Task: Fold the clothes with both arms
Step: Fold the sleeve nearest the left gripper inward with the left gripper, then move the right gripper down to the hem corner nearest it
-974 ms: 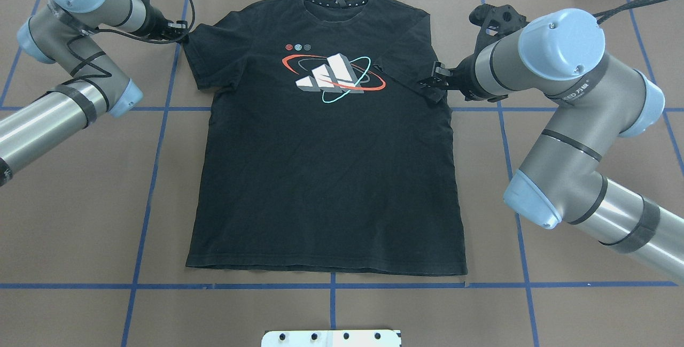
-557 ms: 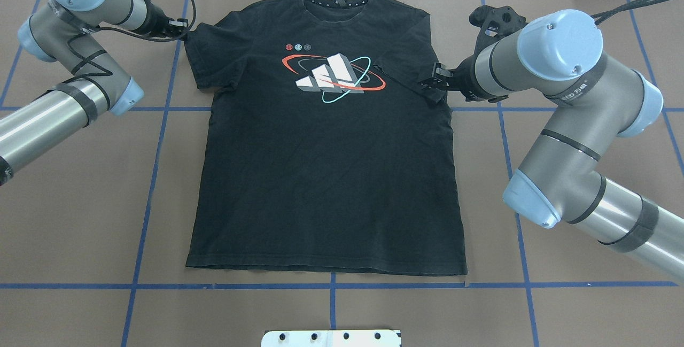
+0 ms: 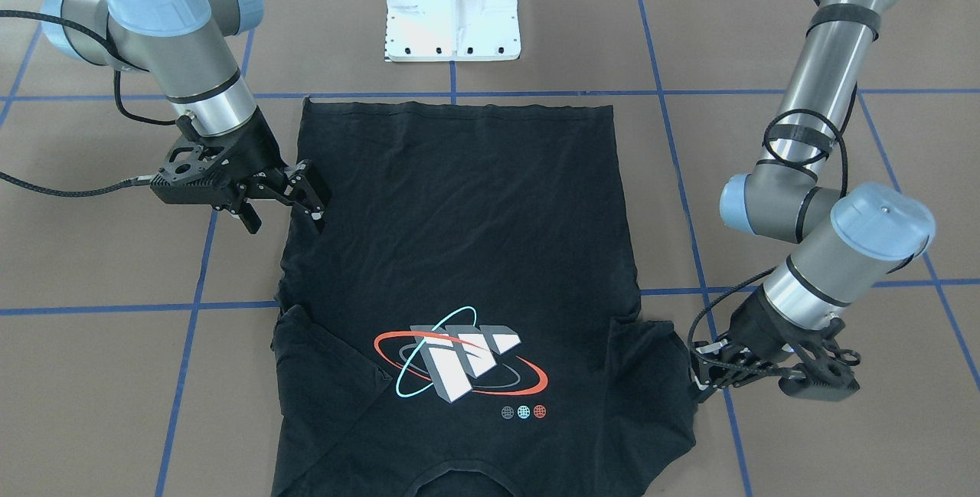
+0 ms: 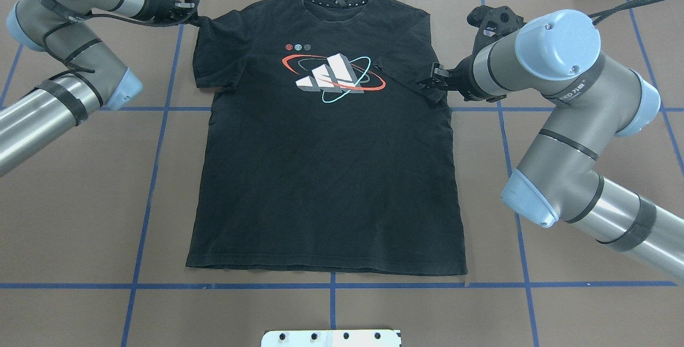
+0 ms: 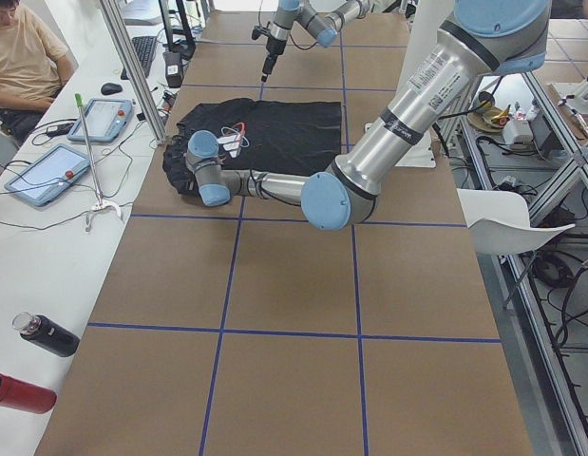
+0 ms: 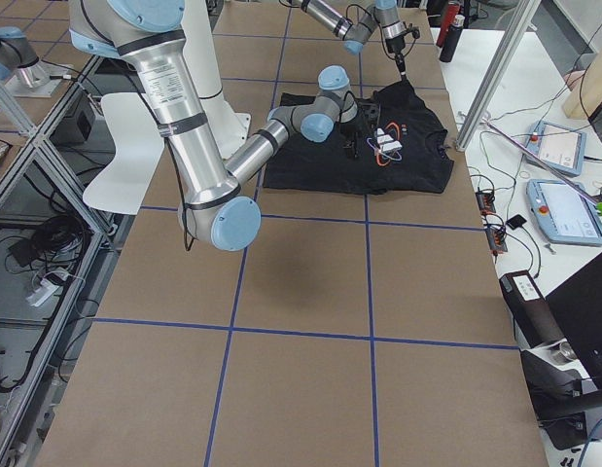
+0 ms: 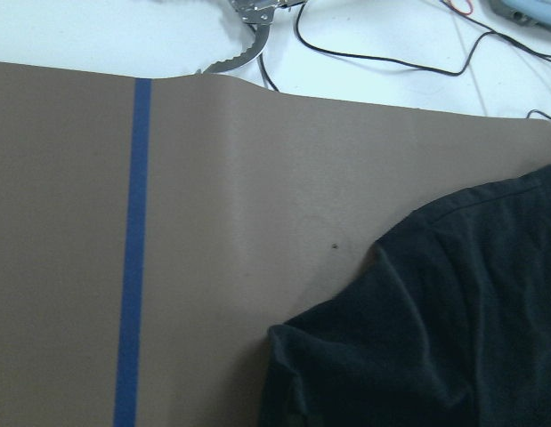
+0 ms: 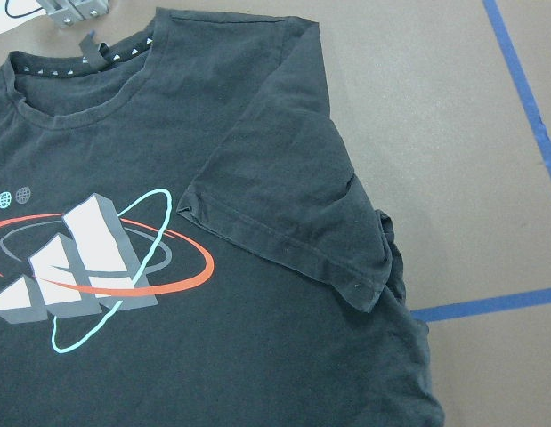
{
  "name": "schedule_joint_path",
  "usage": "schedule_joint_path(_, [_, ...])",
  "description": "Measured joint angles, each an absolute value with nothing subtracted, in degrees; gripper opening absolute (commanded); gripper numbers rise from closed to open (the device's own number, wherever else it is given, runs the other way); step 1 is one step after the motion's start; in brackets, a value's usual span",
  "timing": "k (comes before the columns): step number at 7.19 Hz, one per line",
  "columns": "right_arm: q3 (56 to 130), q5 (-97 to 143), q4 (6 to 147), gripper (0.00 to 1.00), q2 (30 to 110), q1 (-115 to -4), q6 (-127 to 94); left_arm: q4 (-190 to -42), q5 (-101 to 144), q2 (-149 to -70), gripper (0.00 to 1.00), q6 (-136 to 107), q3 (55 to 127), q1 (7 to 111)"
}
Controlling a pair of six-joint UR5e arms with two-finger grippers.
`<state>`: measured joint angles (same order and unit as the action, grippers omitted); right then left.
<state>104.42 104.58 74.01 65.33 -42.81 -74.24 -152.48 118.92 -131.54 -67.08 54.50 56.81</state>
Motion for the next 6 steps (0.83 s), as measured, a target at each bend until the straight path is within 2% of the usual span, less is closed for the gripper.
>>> schedule_joint_path(2, [103.79,104.57,73.87,1.0,65.22,-42.8,-73.96,-151.57,117.52,-133.67,0.0,-72.7,55.21,54.07])
schedule_joint_path(6, [102.26,104.56,73.75,1.0,64.83,-42.73,-73.98,-151.62,113.27,-141.12,0.0,-75.54,47.46,52.41])
